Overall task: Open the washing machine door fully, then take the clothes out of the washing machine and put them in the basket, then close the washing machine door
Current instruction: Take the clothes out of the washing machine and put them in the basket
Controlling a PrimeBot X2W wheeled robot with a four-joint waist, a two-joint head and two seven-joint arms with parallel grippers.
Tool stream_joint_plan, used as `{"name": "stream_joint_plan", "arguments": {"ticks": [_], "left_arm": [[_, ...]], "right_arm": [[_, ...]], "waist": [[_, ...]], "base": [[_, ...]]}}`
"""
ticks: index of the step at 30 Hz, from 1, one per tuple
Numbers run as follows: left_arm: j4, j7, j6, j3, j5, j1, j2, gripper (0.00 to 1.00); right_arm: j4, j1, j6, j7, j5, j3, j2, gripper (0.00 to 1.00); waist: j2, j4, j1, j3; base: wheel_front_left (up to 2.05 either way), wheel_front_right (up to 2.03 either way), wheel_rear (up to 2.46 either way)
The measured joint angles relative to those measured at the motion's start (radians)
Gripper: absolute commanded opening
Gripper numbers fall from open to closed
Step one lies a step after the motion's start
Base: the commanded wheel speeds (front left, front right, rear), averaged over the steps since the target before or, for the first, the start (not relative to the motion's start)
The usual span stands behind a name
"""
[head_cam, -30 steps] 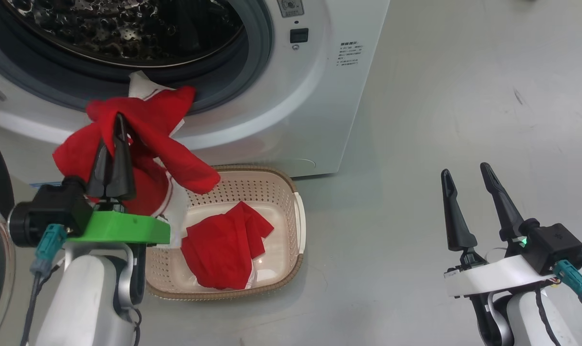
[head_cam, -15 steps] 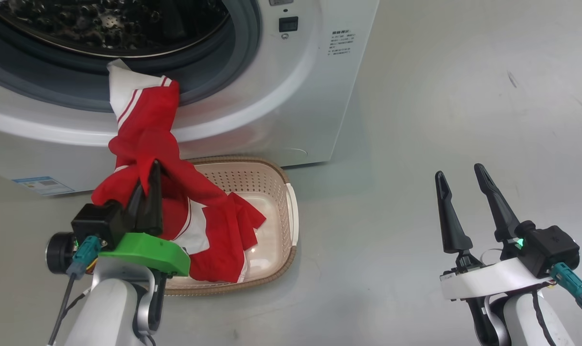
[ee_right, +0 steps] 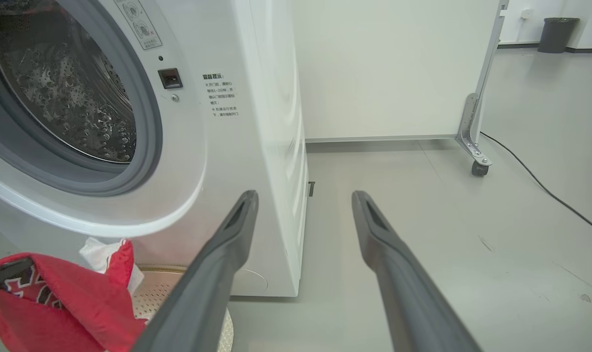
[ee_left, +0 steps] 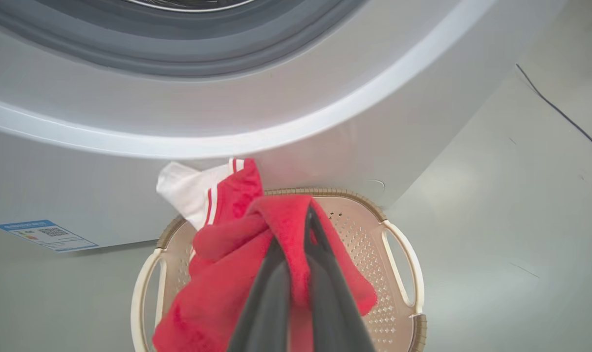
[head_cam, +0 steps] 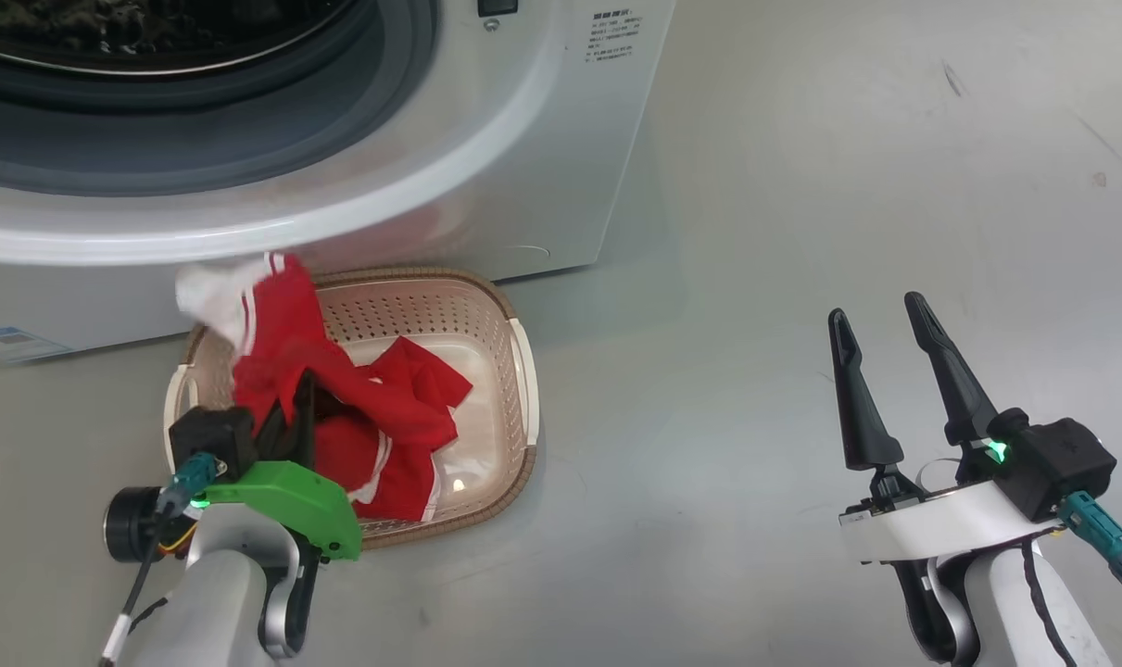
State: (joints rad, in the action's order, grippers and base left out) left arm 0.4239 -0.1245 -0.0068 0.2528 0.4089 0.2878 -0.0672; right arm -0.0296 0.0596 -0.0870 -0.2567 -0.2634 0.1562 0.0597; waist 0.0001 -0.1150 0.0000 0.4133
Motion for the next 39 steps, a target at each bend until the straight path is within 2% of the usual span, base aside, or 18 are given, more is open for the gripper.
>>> {"name": "stream_joint_plan", "arguments": {"ticks": [8, 25, 26, 27, 28, 29, 39], "left_arm": [[0.122, 0.041, -0.019, -0.006, 0.000, 0.101, -0.012, 0.00], [0.377, 0.124, -0.010, -0.058, 0.016, 0.275, -0.031, 0.00], [0.387, 0.125, -0.008, -0.062, 0.020, 0.283, -0.033, 0.29], [0.399, 0.125, -0.007, -0.064, 0.027, 0.291, -0.035, 0.40], [0.409, 0.124, -0.007, -0.064, 0.029, 0.298, -0.038, 0.73], [0.417, 0.123, -0.007, -0.067, 0.031, 0.305, -0.040, 1.00], [0.480, 0.070, -0.007, -0.075, 0.031, 0.344, -0.040, 1.00]], "right_arm": [[-0.014, 0.034, 0.000, 0.000, -0.010, 0.002, -0.003, 1.00], [-0.029, 0.119, -0.008, 0.000, -0.044, 0.017, -0.012, 1.00], [-0.029, 0.123, -0.008, 0.000, -0.045, 0.017, -0.012, 1.00], [-0.028, 0.127, -0.009, 0.000, -0.046, 0.019, -0.012, 1.00], [-0.027, 0.130, -0.009, 0.000, -0.049, 0.019, -0.012, 1.00], [-0.026, 0.134, -0.009, 0.000, -0.050, 0.019, -0.013, 1.00], [-0.010, 0.143, -0.008, 0.000, -0.052, 0.006, -0.014, 1.00]], "waist": [[0.0000, -0.038, 0.0000, 0.063], [0.0000, -0.113, 0.0000, 0.217], [0.0000, -0.116, 0.0000, 0.224], [0.0000, -0.120, 0.0000, 0.230], [0.0000, -0.123, 0.0000, 0.236], [0.0000, -0.127, 0.0000, 0.240], [0.0000, -0.125, 0.0000, 0.235]], "base": [[0.00, 0.00, 0.00], [0.00, 0.00, 0.00], [0.00, 0.00, 0.00], [0.00, 0.00, 0.00], [0.00, 0.00, 0.00], [0.00, 0.00, 0.00], [0.00, 0.00, 0.00]]}}
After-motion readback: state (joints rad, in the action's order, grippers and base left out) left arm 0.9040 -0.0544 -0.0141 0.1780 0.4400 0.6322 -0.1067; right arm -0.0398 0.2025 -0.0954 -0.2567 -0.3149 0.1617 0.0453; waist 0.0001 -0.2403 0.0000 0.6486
